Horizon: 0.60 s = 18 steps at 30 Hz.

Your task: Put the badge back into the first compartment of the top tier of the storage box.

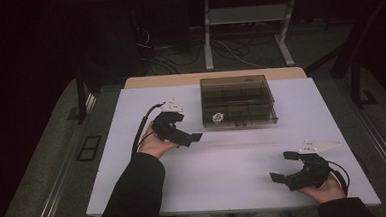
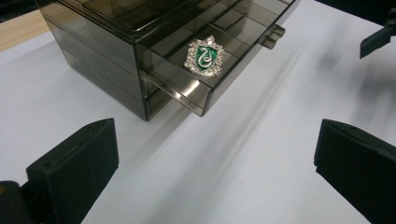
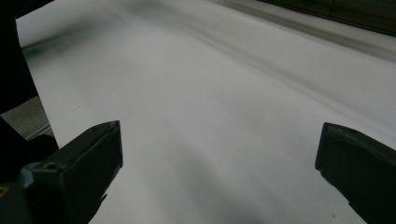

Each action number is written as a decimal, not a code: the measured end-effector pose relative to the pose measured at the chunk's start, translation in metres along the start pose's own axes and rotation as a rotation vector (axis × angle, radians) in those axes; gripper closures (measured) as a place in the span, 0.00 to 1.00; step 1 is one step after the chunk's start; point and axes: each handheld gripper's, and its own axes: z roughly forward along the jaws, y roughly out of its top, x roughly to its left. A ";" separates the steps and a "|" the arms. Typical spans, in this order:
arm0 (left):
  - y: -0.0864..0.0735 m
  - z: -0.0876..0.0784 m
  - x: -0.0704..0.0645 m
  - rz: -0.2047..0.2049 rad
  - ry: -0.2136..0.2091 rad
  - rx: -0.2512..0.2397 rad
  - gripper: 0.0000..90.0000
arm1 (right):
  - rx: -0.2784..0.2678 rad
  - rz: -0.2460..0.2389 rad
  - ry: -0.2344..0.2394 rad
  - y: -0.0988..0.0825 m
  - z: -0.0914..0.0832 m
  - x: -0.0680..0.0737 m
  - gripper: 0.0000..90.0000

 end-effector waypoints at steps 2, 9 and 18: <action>-0.002 -0.001 -0.002 0.004 0.000 -0.003 0.00 | 0.001 -0.001 -0.001 0.000 0.000 0.000 0.01; -0.010 -0.004 -0.008 0.009 0.003 -0.010 0.00 | 0.004 0.005 0.000 0.000 0.000 0.001 0.01; -0.022 -0.006 -0.014 0.000 0.001 -0.010 0.00 | 0.001 0.000 -0.001 0.000 0.000 0.000 0.01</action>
